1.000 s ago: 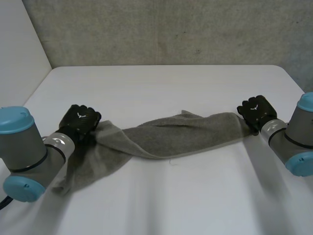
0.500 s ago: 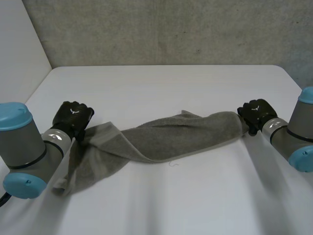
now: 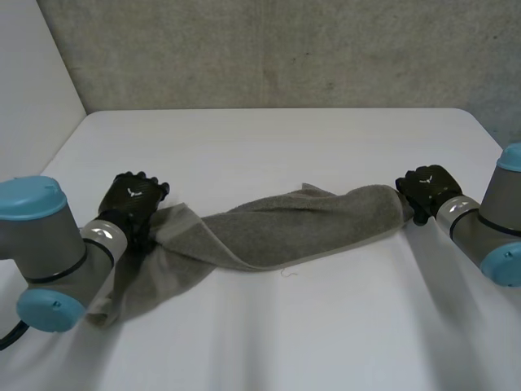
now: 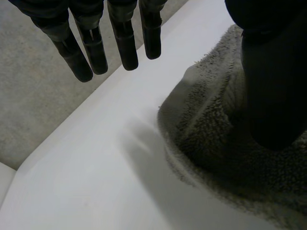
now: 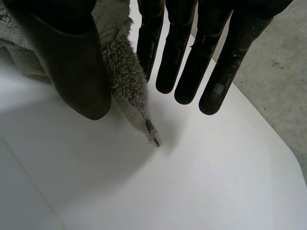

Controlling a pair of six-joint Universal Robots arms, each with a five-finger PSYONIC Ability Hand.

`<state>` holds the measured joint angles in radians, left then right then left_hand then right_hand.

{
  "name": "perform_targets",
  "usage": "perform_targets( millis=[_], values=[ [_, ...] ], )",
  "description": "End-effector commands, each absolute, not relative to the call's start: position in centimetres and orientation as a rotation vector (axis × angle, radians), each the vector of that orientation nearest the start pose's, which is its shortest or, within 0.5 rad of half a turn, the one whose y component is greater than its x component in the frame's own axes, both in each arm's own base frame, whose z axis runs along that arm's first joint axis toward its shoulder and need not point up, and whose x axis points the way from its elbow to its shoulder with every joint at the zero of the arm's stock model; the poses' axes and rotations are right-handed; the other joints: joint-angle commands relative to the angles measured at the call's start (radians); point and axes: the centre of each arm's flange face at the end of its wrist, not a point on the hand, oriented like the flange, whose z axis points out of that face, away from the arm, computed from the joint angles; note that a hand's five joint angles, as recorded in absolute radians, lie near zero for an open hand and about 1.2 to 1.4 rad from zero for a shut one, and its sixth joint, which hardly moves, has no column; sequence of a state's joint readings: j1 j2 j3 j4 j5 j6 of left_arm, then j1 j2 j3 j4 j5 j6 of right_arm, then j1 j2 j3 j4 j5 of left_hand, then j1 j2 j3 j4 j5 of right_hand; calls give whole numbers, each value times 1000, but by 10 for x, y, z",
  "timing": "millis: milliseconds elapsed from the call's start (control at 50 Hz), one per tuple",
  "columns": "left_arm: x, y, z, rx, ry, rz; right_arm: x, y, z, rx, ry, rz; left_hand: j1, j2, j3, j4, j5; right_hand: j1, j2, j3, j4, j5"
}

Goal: Fold the towel.

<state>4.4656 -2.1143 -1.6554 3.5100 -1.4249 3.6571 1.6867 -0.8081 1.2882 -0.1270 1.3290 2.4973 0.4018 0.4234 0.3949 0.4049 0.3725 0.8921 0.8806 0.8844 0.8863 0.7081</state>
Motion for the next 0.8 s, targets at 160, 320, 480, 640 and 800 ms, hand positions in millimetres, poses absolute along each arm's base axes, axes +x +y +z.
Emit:
perform_targets(
  millis=[160,320,480,640,800],
  values=[
    [-271,-313,132,1312,2220,-1999,201,-386,115,-1197,2383,-1837,-62,-84,-55,-65,-207,6,18,14,12,16],
    [-284,-314,132,1411,2325,-1892,201,-385,114,-1199,2381,-1829,-15,-37,-8,-18,-160,9,20,17,15,18],
    [-286,-319,118,1449,2460,-1718,201,-384,114,-1203,2380,-1822,49,28,56,46,-96,27,38,34,32,36],
    [-285,-318,120,1443,2479,-1690,201,-385,115,-1199,2379,-1828,582,561,589,579,437,167,179,175,173,176],
    [-286,-321,157,1402,2394,-1819,200,-384,138,-1168,2361,-1864,954,932,961,951,809,504,516,512,510,514]
  ],
)
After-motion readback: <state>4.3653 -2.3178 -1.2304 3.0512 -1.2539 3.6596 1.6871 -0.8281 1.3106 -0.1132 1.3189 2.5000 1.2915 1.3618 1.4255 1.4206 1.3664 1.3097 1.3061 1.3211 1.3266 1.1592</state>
